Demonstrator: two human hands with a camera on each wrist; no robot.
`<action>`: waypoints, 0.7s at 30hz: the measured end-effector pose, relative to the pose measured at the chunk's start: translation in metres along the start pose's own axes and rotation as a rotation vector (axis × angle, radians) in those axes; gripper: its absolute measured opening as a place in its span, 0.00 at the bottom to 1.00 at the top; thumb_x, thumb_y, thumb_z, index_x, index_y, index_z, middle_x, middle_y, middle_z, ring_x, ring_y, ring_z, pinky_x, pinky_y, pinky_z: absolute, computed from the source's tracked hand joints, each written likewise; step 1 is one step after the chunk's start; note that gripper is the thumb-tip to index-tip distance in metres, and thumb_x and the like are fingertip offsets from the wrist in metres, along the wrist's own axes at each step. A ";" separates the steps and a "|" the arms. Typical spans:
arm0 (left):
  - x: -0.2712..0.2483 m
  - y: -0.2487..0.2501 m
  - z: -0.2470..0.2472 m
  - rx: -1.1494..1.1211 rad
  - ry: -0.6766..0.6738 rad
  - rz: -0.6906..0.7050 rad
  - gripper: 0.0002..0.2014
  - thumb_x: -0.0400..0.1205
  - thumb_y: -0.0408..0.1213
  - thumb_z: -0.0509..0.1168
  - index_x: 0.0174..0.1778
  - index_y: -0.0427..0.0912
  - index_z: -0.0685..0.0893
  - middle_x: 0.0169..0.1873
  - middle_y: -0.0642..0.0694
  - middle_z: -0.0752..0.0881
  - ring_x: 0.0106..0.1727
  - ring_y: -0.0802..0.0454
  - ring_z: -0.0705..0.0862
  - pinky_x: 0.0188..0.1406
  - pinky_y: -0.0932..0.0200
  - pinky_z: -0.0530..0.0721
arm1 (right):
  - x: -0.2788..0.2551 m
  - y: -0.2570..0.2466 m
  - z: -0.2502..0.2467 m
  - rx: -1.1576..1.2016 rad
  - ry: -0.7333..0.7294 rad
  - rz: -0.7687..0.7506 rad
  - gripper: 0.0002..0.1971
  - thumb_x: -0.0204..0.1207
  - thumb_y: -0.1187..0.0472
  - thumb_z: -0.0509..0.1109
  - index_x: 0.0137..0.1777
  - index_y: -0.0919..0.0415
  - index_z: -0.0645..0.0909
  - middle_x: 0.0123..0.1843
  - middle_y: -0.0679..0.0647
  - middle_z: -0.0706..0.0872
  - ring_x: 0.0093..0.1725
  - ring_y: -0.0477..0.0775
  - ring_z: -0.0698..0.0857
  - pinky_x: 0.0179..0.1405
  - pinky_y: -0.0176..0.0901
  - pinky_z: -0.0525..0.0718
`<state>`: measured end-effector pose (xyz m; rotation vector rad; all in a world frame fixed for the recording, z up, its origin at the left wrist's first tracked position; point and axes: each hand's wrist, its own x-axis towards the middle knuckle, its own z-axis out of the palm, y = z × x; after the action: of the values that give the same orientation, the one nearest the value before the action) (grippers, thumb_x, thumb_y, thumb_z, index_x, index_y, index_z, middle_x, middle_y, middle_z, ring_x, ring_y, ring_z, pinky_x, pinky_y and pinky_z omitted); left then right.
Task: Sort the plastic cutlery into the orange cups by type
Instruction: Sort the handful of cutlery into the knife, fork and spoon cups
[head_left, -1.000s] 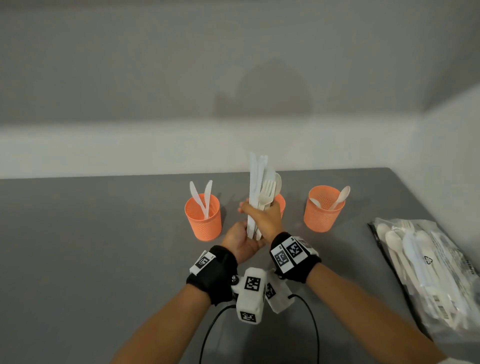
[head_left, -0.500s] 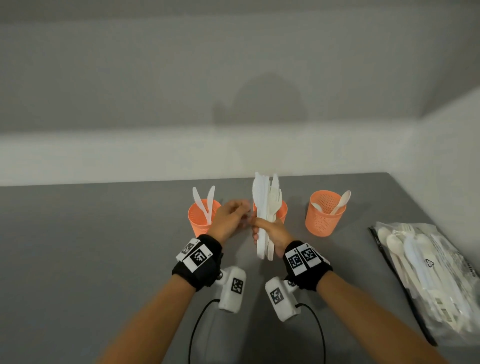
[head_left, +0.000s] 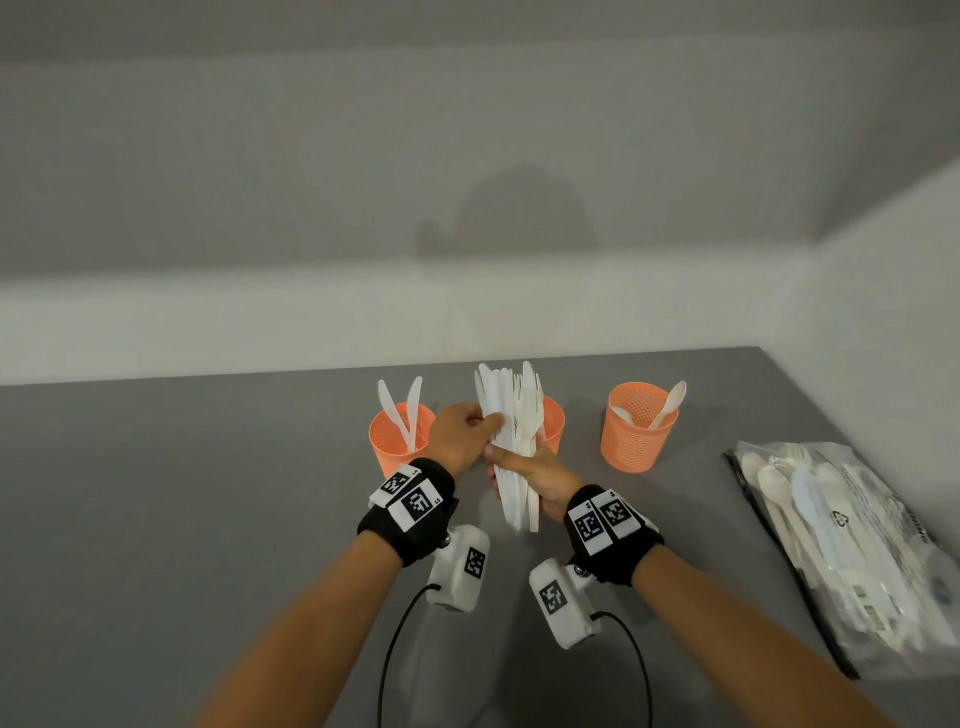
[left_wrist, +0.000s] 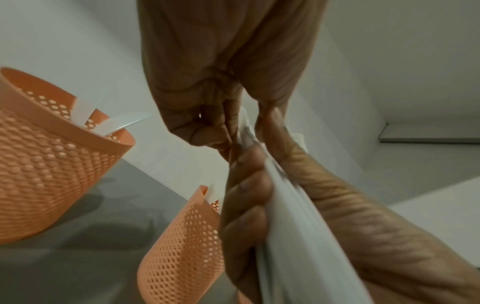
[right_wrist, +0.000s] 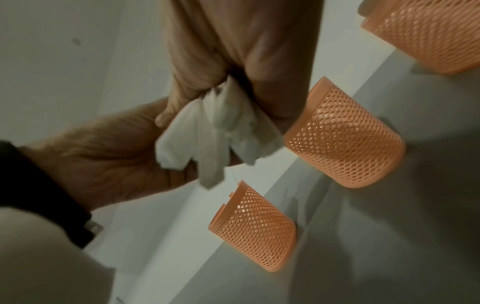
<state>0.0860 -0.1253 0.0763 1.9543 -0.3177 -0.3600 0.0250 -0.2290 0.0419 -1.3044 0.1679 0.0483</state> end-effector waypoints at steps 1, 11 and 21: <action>0.000 0.000 0.000 0.014 0.020 -0.004 0.10 0.81 0.35 0.63 0.39 0.31 0.82 0.27 0.47 0.80 0.30 0.54 0.79 0.34 0.62 0.78 | 0.000 0.001 -0.001 0.022 -0.004 0.005 0.13 0.77 0.69 0.68 0.52 0.49 0.77 0.29 0.43 0.88 0.30 0.39 0.86 0.28 0.32 0.82; -0.011 -0.001 0.012 0.043 0.033 -0.006 0.12 0.82 0.42 0.62 0.35 0.41 0.78 0.31 0.46 0.83 0.36 0.47 0.84 0.45 0.52 0.83 | -0.004 0.007 0.000 0.009 0.039 -0.024 0.12 0.76 0.73 0.67 0.56 0.61 0.77 0.34 0.52 0.88 0.29 0.43 0.87 0.28 0.34 0.84; -0.010 -0.003 0.012 -0.093 0.009 -0.086 0.12 0.86 0.38 0.55 0.48 0.34 0.79 0.32 0.41 0.83 0.29 0.47 0.80 0.32 0.54 0.80 | -0.005 0.007 -0.006 0.064 0.032 -0.004 0.19 0.77 0.63 0.69 0.68 0.55 0.76 0.44 0.56 0.89 0.40 0.51 0.89 0.39 0.41 0.88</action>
<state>0.0725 -0.1301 0.0698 1.8814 -0.2083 -0.4142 0.0188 -0.2326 0.0349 -1.2420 0.1926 0.0186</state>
